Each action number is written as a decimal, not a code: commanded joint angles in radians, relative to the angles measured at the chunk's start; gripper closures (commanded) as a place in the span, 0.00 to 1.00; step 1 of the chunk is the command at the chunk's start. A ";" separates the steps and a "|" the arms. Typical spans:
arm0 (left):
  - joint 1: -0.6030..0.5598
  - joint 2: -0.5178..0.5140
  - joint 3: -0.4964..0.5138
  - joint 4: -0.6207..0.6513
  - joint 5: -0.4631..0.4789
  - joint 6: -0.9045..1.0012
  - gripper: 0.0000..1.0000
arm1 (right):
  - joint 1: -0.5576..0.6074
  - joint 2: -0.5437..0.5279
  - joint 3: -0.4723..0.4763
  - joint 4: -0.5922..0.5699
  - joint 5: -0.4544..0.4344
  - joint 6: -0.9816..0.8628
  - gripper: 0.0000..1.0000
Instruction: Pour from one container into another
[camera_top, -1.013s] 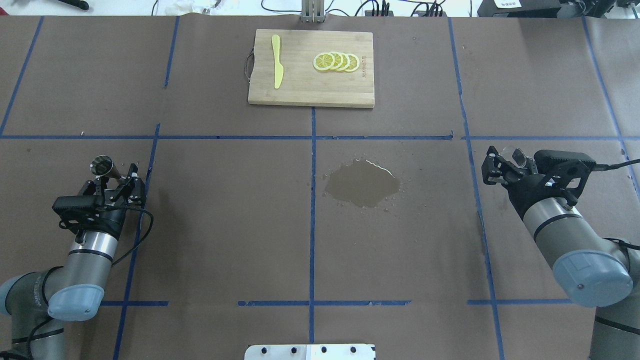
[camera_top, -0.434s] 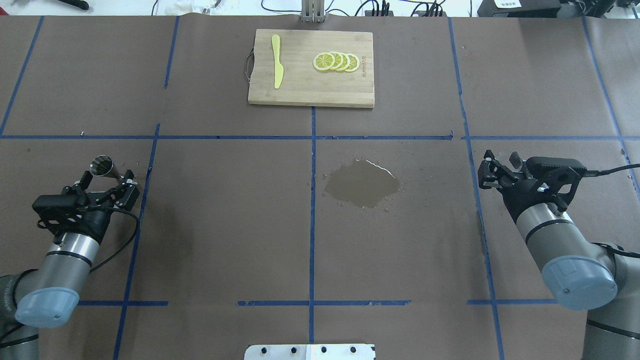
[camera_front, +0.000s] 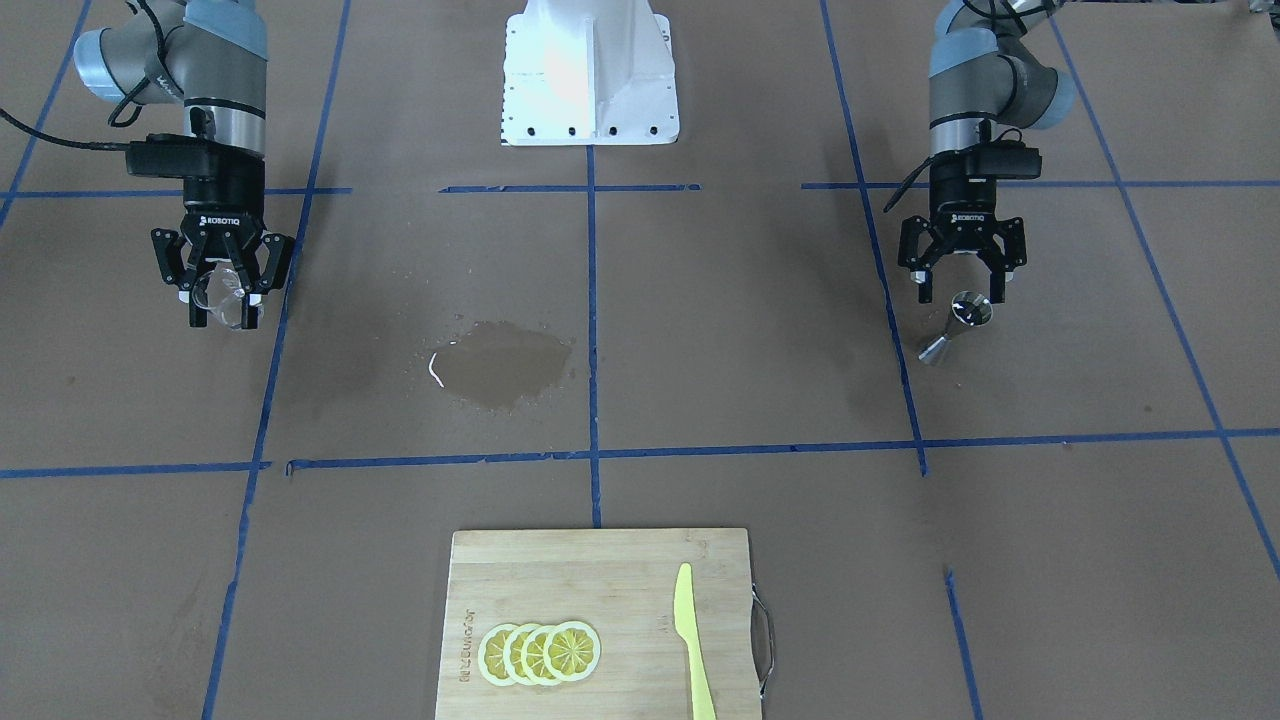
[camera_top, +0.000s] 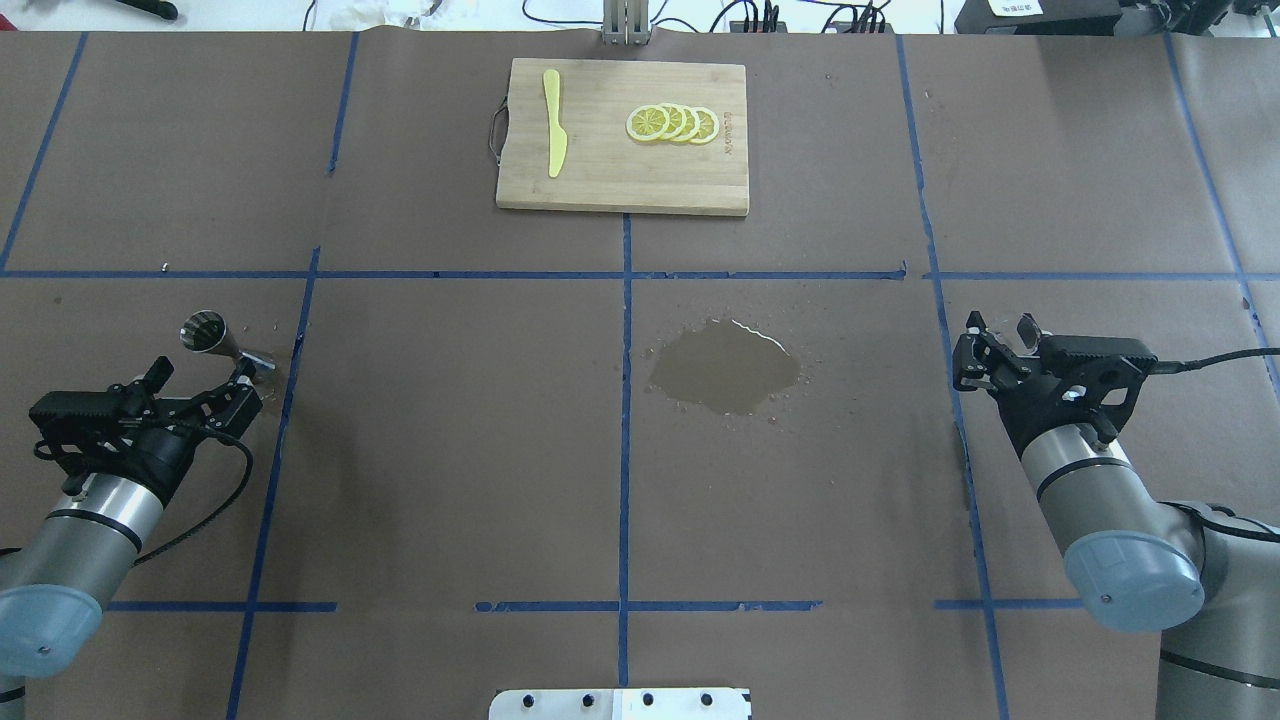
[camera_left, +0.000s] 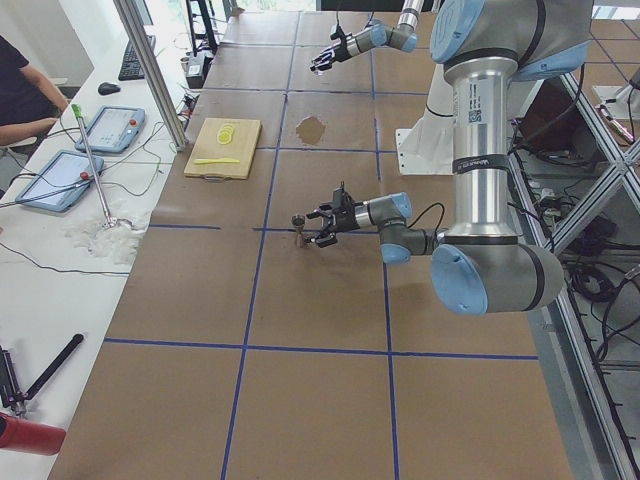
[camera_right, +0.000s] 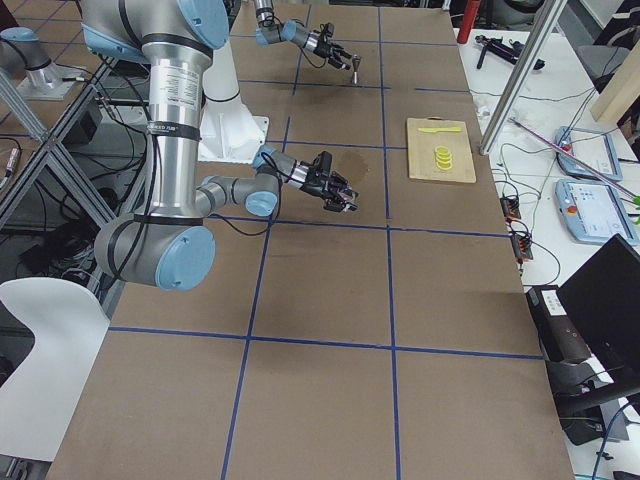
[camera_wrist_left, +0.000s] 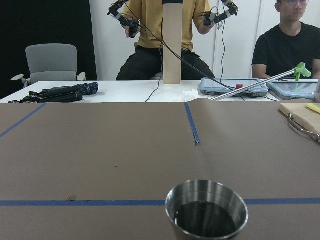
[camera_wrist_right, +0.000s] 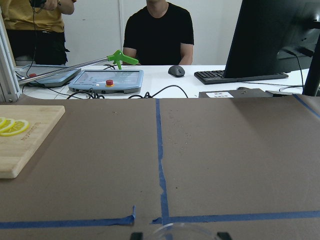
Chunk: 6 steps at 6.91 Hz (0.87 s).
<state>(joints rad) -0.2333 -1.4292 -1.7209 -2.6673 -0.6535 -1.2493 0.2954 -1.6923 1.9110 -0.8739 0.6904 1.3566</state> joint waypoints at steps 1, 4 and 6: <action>0.044 0.010 -0.064 0.001 -0.073 0.001 0.00 | -0.012 0.000 -0.027 0.001 -0.034 0.007 1.00; 0.057 0.120 -0.205 0.003 -0.165 0.004 0.00 | -0.047 0.008 -0.142 0.117 -0.101 0.039 1.00; 0.057 0.142 -0.265 0.004 -0.222 0.037 0.00 | -0.068 0.010 -0.225 0.188 -0.141 0.041 1.00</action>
<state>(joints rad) -0.1770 -1.3059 -1.9435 -2.6636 -0.8375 -1.2315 0.2427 -1.6837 1.7354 -0.7194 0.5787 1.3949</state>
